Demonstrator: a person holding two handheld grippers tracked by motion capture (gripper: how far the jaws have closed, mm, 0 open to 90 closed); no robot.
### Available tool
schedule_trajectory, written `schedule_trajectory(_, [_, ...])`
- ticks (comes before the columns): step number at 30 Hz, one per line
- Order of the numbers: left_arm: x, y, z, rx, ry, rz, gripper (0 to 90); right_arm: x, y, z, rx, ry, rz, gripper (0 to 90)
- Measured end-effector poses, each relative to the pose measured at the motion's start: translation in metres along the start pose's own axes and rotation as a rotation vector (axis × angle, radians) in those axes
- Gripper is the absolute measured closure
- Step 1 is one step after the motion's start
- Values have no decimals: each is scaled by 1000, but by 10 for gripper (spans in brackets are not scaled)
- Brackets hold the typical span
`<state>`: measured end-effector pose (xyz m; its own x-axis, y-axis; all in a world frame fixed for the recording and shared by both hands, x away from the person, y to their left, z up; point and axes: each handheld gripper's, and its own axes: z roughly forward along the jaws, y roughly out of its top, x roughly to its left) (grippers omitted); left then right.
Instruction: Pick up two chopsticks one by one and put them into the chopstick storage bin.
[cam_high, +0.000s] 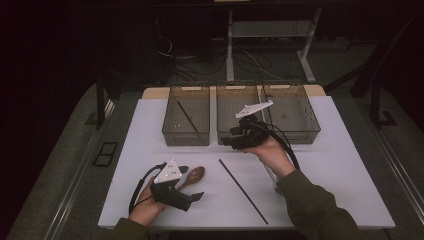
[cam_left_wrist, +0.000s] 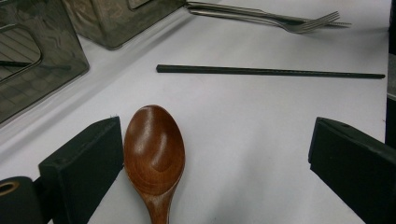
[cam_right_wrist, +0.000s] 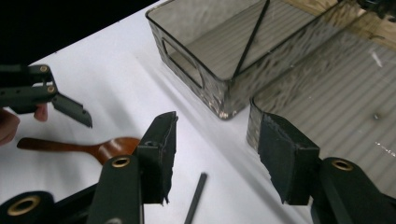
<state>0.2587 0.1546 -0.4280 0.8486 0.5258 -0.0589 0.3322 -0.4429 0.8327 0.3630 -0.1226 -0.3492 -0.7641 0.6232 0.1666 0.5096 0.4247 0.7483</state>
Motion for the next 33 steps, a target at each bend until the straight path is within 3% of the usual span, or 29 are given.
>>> schedule_trajectory(6, [1, 0, 1, 5, 2, 10, 26, 2, -20, -14, 8, -15, -13, 534])
schedule_trajectory(14, [1, -1, 1, 9, 7, 1, 27, 9, -50, -27, 46, 15, 0, 583])
schedule_trajectory(18, [1, -1, 2, 14, 9, 9, 27, 15, -67, -33, 56, 7, -11, 613])
schedule_trajectory(24, [1, -1, 2, 14, 12, 5, 27, 22, -90, -41, 66, -17, -22, 640])
schedule_trajectory(33, [1, -1, 2, 19, 13, 2, 27, 30, -120, -49, 102, -1, -17, 700])
